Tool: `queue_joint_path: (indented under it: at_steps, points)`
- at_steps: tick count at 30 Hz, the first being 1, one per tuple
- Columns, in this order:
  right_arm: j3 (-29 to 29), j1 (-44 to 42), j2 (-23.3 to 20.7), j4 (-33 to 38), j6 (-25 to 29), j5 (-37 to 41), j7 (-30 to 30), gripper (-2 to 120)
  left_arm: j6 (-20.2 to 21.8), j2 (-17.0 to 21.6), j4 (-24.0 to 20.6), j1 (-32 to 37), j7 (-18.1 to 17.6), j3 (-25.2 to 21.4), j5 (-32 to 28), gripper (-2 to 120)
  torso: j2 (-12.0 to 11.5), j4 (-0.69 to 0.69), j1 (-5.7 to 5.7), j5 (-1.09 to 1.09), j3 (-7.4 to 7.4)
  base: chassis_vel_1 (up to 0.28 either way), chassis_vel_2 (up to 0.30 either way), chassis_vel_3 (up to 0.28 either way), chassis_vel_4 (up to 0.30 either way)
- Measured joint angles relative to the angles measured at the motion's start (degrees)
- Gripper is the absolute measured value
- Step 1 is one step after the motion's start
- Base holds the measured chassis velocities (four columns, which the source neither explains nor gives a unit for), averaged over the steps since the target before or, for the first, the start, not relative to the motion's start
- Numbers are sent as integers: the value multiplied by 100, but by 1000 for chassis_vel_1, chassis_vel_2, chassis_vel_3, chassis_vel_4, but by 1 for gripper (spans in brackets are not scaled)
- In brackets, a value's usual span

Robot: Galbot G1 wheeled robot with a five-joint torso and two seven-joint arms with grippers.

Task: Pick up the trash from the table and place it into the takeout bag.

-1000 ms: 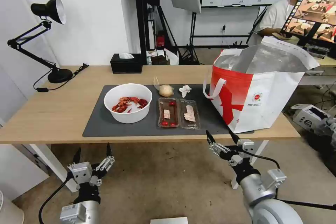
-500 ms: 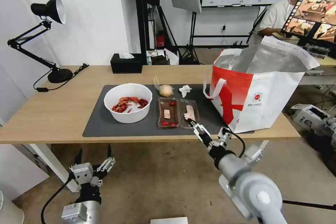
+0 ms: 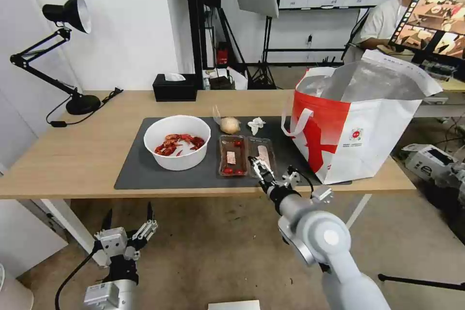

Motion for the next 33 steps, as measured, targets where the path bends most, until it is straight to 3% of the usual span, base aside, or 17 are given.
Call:
queue_joint_path:
  at_steps: [33]
  points:
    - [231, 324, 510, -403, 199, 327, 611, 100, -19, 4, -74, 71, 24, -28, 87, 100, 0, 0, 0, 1, 0, 0, 0, 0, 0]
